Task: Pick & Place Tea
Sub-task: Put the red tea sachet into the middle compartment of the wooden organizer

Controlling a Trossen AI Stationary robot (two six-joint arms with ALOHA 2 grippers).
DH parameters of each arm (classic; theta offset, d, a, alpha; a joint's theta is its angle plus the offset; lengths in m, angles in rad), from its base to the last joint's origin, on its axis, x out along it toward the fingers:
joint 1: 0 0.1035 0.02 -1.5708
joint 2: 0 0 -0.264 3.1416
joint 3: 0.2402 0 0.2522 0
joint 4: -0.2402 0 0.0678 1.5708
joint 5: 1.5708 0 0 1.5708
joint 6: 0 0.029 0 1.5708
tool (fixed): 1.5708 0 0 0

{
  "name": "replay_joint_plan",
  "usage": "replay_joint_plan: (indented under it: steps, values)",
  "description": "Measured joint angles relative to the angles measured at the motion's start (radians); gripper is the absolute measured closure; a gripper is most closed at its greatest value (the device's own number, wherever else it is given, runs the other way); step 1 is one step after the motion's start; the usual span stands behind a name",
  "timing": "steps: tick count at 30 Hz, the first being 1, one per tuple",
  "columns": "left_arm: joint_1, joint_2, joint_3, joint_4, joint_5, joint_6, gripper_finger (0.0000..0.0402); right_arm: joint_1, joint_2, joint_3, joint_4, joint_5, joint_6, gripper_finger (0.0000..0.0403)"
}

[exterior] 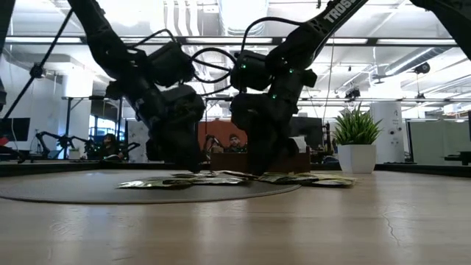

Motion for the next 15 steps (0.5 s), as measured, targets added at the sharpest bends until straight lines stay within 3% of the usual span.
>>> replay_joint_plan:
  steps: [15]
  values:
    - [0.000,0.104,0.079,0.011,0.019,-0.067,0.0248,0.004,0.002,-0.002,0.032,0.001,0.017,0.0276]
